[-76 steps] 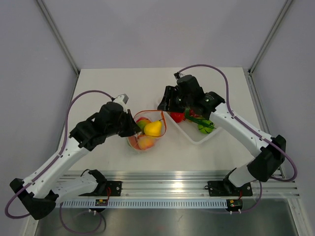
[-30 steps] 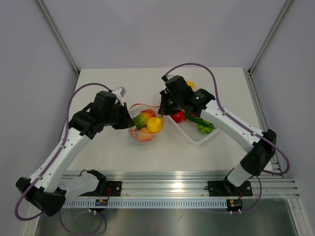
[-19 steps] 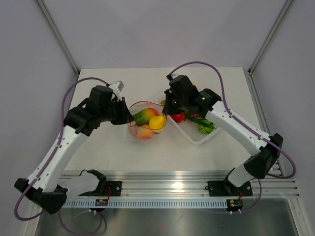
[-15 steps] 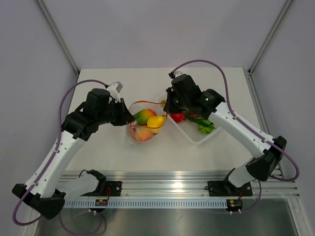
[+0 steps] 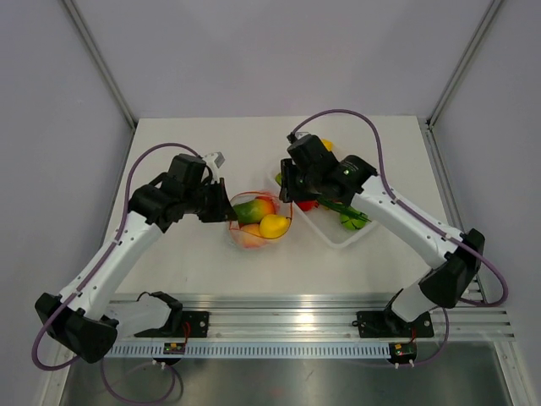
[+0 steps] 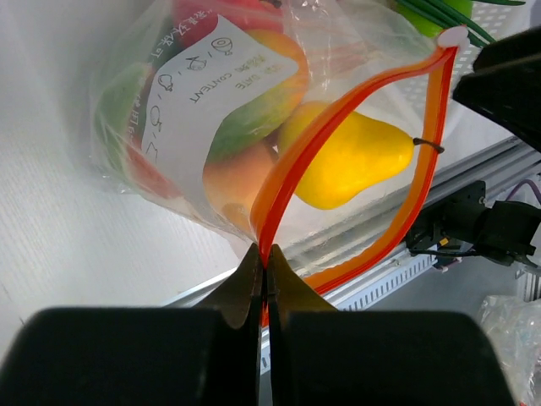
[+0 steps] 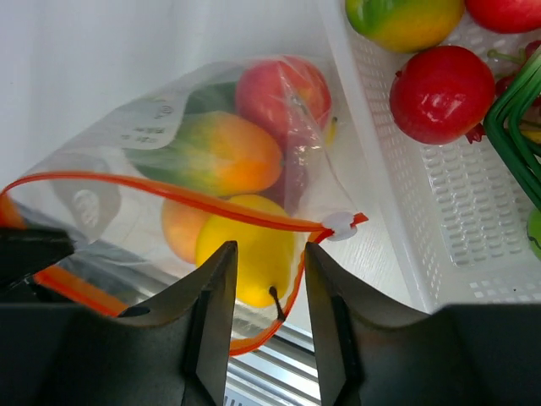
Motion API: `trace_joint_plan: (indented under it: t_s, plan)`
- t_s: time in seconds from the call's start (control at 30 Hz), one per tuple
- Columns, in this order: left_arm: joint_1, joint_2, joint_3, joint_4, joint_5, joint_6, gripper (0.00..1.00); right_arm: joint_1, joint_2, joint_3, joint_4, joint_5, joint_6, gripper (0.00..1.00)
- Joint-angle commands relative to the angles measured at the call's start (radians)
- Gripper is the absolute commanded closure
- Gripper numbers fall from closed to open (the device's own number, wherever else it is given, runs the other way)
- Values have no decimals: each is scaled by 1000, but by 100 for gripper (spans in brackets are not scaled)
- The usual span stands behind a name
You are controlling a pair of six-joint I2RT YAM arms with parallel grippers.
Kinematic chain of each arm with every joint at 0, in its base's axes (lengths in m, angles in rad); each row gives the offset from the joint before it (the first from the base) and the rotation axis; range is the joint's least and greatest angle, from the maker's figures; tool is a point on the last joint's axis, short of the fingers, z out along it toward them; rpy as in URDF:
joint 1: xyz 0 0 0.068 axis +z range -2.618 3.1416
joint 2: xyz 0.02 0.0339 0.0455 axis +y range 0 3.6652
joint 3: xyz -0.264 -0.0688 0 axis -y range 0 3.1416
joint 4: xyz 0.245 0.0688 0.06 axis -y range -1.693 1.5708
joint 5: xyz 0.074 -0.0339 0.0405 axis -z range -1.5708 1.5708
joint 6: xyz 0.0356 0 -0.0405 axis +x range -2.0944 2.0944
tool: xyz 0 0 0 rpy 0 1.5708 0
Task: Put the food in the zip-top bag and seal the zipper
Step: Adjust the fake fruit in the zipper food storage bag.
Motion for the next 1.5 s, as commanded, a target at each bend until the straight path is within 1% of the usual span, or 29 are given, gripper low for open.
trace_joint_plan:
  t_s: [0.0, 0.17, 0.3, 0.43, 0.57, 0.63, 0.67, 0.7, 0.8, 0.83, 0.97, 1.23, 1.47]
  plan:
    - [4, -18, -3, 70, 75, -14, 100, 44, -93, 53, -3, 36, -5, 55]
    - [4, -15, -7, 79, 86, -19, 100, 113, -96, 58, -23, 16, -13, 55]
    - [4, -16, -19, 91, 96, -22, 100, 145, -50, 29, -28, -35, -27, 56]
    - [4, -16, -22, 93, 96, -22, 100, 145, -29, -7, -35, -29, -28, 57]
    - [4, -18, -22, 87, 88, -17, 100, 147, -9, -19, -74, -7, -25, 54]
    - [4, -16, -23, 90, 89, -16, 100, 147, -4, -33, -75, 6, -17, 46]
    - [4, -16, -26, 91, 92, -17, 100, 145, -4, -40, -77, 10, -14, 44]
    - [4, -16, -26, 91, 94, -17, 100, 145, -7, -45, -75, 19, -10, 39]
    - [4, -16, -31, 91, 92, -17, 100, 147, -10, -56, -75, 48, -5, 36]
    - [4, -16, -31, 91, 92, -17, 100, 145, -12, -59, -75, 54, -1, 33]
    - [4, -16, -28, 91, 96, -17, 100, 145, -9, -68, -59, 66, 1, 25]
    - [4, -25, -30, 94, 100, -20, 100, 147, 46, -70, 17, 53, -1, 24]
    - [4, -34, -37, 107, 112, -23, 100, 145, 117, -21, 61, 39, -4, 24]
